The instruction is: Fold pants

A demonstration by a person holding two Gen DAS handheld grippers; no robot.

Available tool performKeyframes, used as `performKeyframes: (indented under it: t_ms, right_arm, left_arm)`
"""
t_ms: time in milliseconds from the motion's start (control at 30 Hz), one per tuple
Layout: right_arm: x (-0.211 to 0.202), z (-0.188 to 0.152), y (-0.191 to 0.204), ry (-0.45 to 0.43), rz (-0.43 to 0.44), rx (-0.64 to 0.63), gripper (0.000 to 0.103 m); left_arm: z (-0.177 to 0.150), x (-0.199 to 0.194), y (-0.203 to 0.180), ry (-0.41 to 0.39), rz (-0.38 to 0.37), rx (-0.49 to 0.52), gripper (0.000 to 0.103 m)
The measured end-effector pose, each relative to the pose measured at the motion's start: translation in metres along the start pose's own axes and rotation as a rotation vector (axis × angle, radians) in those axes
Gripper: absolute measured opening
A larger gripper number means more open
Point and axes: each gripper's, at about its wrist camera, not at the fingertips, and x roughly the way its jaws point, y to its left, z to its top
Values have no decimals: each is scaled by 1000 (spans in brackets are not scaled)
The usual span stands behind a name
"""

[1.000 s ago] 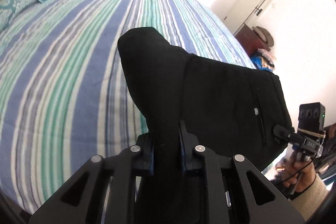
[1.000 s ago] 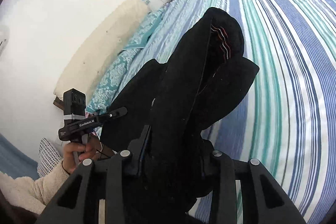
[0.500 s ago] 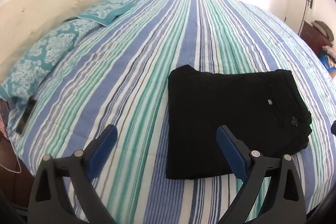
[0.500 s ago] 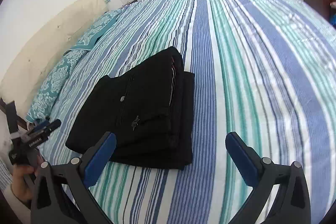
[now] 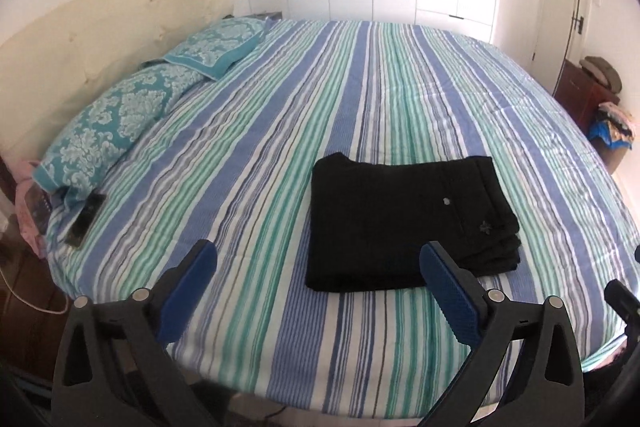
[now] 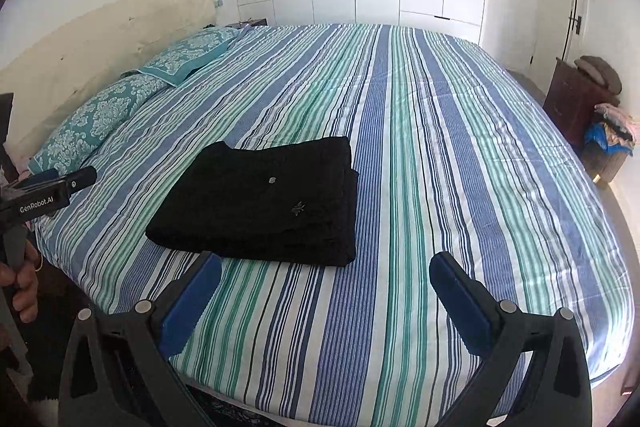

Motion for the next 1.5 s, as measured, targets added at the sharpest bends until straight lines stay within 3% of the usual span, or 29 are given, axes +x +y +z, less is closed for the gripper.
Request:
performKeyframes:
  t_ms: [333, 533, 733, 933, 1167, 1500]
  right_arm:
    - [-70, -18, 34, -42, -63, -53, 103]
    - [-103, -23, 39, -69, -72, -38, 103]
    - [-128, -25, 41, -82, -92, -11, 103]
    - [-144, -31, 50, -48, -110, -5, 103]
    - [-165, -35, 67, -76, -104, -59, 103]
    - [-153, -36, 73, -54, -81, -55, 103]
  left_arm:
    - [-25, -70, -15, -37, -4, 59, 102]
    - [-37, -104, -34, -73, 89, 190, 102]
    - [-51, -132, -42, -61, 57, 203, 102]
    - [-64, -139, -39, -17, 4, 181, 102]
    - [-68, -137, -32, 39, -44, 121, 102]
    - [-67, -130, -23, 55, -57, 88, 102]
